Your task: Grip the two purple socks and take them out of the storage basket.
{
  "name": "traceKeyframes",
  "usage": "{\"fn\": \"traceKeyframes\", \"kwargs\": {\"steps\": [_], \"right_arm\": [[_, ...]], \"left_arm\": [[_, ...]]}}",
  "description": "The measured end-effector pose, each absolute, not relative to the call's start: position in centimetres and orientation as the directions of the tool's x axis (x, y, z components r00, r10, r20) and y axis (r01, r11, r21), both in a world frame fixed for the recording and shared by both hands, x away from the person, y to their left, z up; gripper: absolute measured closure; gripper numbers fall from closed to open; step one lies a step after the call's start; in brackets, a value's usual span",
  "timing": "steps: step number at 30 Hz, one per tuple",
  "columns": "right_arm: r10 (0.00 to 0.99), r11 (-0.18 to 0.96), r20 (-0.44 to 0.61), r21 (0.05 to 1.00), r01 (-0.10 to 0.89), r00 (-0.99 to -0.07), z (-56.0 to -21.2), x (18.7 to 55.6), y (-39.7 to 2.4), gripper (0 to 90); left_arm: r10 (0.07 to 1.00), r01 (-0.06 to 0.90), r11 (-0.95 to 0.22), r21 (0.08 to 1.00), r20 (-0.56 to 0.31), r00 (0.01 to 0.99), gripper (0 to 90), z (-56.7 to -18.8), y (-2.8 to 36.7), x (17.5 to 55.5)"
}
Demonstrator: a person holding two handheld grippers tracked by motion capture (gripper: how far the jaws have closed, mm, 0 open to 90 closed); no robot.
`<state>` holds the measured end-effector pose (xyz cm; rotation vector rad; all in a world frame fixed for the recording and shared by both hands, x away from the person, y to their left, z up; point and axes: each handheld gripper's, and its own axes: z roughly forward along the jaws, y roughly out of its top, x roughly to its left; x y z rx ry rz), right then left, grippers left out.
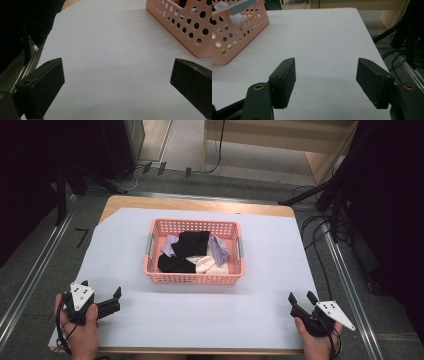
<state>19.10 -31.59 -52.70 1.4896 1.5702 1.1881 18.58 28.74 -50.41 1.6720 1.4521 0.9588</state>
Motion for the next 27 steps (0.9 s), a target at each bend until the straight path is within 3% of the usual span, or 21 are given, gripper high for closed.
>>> {"fn": "traceKeyframes", "kwargs": {"steps": [12,27], "right_arm": [[0.981,-0.065,0.127,0.927,0.369,-0.146,-51.0,19.2,-29.8,40.4],[0.971,-0.073,0.149,0.928,0.365,-0.185,-47.8,21.7,-27.0,39.7]], "left_arm": [[0.992,0.453,-0.122,0.883,0.091,0.09,0.1,-50.5,28.7,18.5],[0.991,0.456,-0.126,0.881,0.096,0.09,0.1,-50.4,28.6,18.5]]}}
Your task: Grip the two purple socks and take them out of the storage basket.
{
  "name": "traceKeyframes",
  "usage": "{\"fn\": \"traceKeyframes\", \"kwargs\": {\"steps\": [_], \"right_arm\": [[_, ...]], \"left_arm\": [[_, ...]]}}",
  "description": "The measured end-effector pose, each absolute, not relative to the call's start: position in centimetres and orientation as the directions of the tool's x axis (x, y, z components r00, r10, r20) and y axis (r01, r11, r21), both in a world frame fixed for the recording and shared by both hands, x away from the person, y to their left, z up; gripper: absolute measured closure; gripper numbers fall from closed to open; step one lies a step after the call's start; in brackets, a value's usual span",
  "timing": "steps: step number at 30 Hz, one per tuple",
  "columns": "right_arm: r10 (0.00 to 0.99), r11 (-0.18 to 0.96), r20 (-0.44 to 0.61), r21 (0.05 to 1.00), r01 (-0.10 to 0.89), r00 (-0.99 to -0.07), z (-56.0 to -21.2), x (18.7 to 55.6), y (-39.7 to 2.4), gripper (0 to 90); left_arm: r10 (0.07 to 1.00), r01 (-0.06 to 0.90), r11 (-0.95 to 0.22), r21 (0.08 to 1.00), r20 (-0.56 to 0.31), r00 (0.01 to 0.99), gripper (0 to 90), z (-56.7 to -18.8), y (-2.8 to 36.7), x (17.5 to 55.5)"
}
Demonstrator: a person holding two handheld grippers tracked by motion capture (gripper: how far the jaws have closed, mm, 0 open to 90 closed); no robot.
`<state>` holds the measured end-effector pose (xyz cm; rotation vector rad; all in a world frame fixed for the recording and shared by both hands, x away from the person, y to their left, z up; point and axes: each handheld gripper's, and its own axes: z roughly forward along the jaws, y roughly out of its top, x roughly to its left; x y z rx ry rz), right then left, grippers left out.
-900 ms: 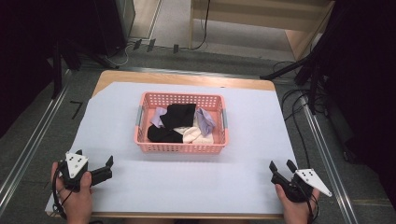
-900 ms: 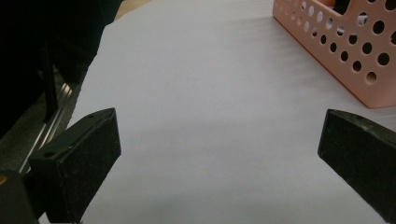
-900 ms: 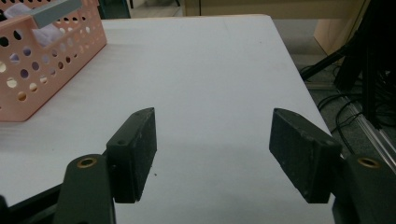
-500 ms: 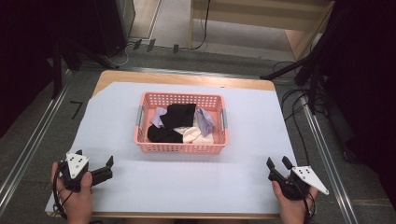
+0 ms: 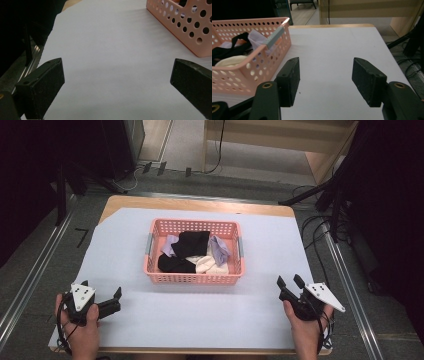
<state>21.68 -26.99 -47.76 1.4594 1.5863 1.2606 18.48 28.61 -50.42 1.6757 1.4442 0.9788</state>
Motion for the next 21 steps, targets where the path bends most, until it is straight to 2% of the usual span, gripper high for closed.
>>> {"fn": "traceKeyframes", "kwargs": {"steps": [7,21], "right_arm": [[0.953,-0.022,0.131,0.928,0.372,-0.272,-46.2,23.7,-23.0,38.5],[0.936,0.039,0.11,0.913,0.407,-0.335,-44.7,27.3,-18.0,39.1]], "left_arm": [[0.991,0.447,-0.129,0.885,0.096,0.095,0.1,-50.5,28.6,18.4],[0.99,0.451,-0.132,0.883,0.097,0.1,0.1,-50.5,28.6,18.5]]}}
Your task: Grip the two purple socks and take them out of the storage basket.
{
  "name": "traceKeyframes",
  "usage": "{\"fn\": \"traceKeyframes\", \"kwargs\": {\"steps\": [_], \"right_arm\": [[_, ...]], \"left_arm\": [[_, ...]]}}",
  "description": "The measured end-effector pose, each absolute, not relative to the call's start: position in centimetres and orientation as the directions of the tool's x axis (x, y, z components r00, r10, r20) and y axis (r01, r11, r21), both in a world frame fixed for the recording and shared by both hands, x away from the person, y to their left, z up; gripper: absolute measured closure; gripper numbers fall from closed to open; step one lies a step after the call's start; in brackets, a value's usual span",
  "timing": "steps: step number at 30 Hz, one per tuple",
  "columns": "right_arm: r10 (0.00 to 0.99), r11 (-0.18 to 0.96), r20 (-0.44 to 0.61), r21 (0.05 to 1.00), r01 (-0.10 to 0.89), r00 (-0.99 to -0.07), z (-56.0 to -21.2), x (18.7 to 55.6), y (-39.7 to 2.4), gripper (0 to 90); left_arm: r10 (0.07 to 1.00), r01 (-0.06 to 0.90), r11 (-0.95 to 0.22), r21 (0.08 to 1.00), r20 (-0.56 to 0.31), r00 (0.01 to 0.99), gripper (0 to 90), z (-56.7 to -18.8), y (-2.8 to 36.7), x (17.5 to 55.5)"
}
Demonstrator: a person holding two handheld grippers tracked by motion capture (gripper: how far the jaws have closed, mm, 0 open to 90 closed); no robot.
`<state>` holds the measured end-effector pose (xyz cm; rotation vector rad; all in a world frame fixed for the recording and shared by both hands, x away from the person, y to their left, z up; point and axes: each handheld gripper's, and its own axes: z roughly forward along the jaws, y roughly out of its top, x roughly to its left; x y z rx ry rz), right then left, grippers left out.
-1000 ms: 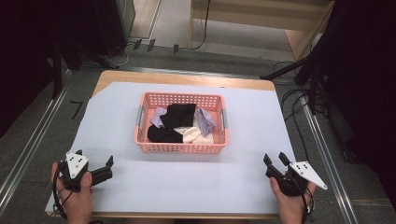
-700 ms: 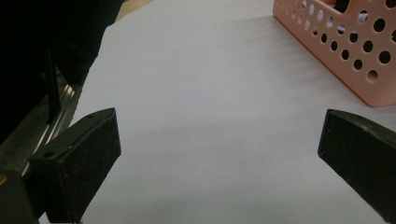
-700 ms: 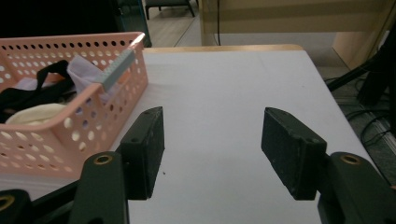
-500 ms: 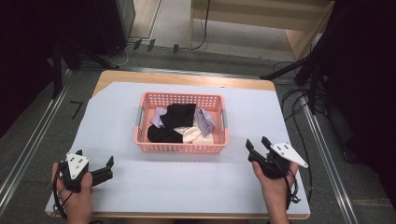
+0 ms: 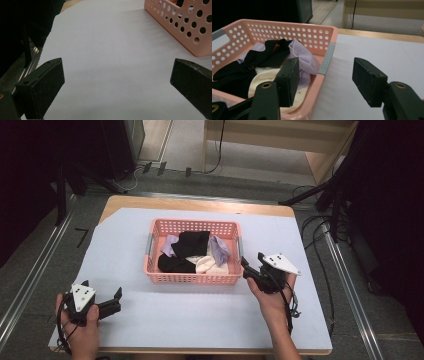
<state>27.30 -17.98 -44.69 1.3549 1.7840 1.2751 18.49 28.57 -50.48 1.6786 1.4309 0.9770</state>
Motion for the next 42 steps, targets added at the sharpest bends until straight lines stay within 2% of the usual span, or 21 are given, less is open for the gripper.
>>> {"fn": "traceKeyframes", "kwargs": {"steps": [25,31,34,37,38,39,42], "right_arm": [[0.921,0.149,0.059,0.86,0.489,-0.385,-44.6,33.3,-11.7,46.8],[0.917,0.198,0.034,0.827,0.526,-0.398,-45.5,34.2,-10.5,52.4],[0.927,0.208,0.019,0.805,0.556,-0.375,-45.8,34.8,-10.3,55.2],[0.927,0.204,0.033,0.792,0.576,-0.374,-46.0,35.2,-10.3,59.1],[0.916,0.21,0.056,0.775,0.596,-0.396,-46.0,35.4,-10.3,64.7],[0.913,0.199,0.075,0.777,0.597,-0.402,-45.9,35.4,-10.2,66.4],[0.909,0.202,0.078,0.776,0.597,-0.41,-45.9,35.6,-10.1,68.5]], "left_arm": [[0.99,0.457,-0.133,0.88,0.092,0.111,0.1,-50.5,28.6,18.6],[0.99,0.457,-0.132,0.88,0.091,0.112,0.1,-50.5,28.7,18.6],[0.989,0.458,-0.135,0.878,0.093,0.114,0.1,-50.5,28.6,18.6],[0.989,0.464,-0.138,0.875,0.095,0.115,0.1,-50.4,28.6,18.6],[0.988,0.465,-0.142,0.874,0.098,0.118,0.1,-50.4,28.6,18.6],[0.988,0.466,-0.143,0.873,0.099,0.118,0.1,-50.5,28.6,18.6],[0.988,0.463,-0.143,0.875,0.1,0.116,0.1,-50.5,28.6,18.6]]}}
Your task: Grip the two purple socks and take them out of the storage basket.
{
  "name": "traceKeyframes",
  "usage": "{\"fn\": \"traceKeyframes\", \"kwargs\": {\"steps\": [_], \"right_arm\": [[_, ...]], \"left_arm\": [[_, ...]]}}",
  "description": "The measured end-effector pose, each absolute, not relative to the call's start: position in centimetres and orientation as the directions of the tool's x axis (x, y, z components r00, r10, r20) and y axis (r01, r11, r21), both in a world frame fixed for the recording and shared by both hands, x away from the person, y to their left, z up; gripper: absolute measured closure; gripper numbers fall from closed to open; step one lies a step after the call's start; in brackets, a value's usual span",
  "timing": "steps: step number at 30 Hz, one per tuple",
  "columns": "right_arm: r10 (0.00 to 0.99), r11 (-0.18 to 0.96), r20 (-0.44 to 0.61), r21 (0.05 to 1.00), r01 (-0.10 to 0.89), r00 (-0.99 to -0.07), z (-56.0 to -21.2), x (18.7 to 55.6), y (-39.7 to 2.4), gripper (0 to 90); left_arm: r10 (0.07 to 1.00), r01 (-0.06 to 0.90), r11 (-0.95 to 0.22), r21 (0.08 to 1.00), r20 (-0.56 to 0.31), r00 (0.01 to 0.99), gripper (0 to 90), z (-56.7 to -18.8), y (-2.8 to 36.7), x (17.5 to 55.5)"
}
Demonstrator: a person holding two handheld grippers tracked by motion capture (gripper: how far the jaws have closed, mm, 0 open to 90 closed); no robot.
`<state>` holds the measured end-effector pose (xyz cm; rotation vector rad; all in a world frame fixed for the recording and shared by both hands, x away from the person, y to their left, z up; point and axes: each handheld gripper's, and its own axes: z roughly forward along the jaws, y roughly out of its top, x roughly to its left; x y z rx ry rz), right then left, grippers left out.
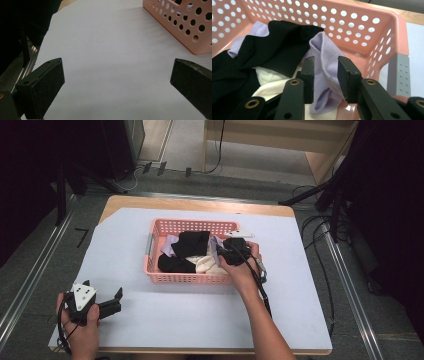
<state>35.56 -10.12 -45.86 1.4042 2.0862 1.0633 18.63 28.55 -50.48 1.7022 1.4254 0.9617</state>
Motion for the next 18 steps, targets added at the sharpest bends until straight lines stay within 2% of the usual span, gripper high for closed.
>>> {"fn": "traceKeyframes", "kwargs": {"steps": [4,5,6,7,8,10,15,18], "right_arm": [[0.919,0.214,0.071,0.738,0.64,-0.389,-45.9,36.0,-9.8,72.6],[0.92,0.218,0.07,0.727,0.651,-0.387,-45.9,36.1,-9.8,75.3],[0.924,0.228,0.056,0.714,0.663,-0.378,-46.0,36.2,-9.7,83.5],[0.924,0.228,0.056,0.714,0.663,-0.378,-46.0,36.2,-9.7,83.5],[0.927,0.226,0.051,0.715,0.661,-0.372,-46.0,36.2,-9.8,89.0],[0.923,0.224,0.057,0.724,0.652,-0.38,-45.9,36.1,-9.9,89.3],[0.922,0.169,0.072,0.809,0.563,-0.379,-45.2,35.3,-10.6,89.6],[0.914,0.152,0.049,0.879,0.452,-0.403,-44.0,34.5,-11.0,89.6]], "left_arm": [[0.988,0.459,-0.144,0.877,0.101,0.117,0.1,-50.5,28.5,18.6],[0.988,0.459,-0.144,0.877,0.101,0.116,0.1,-50.5,28.5,18.6],[0.988,0.46,-0.144,0.876,0.101,0.117,0.1,-50.5,28.5,18.6],[0.988,0.46,-0.144,0.876,0.101,0.117,0.1,-50.5,28.5,18.6],[0.988,0.462,-0.144,0.875,0.101,0.118,0.1,-50.5,28.6,18.6],[0.988,0.465,-0.143,0.874,0.099,0.119,0.1,-50.5,28.6,18.6],[0.988,0.467,-0.145,0.872,0.098,0.123,0.1,-50.5,28.6,18.6],[0.987,0.466,-0.147,0.872,0.1,0.125,0.1,-50.5,28.6,18.7]]}}
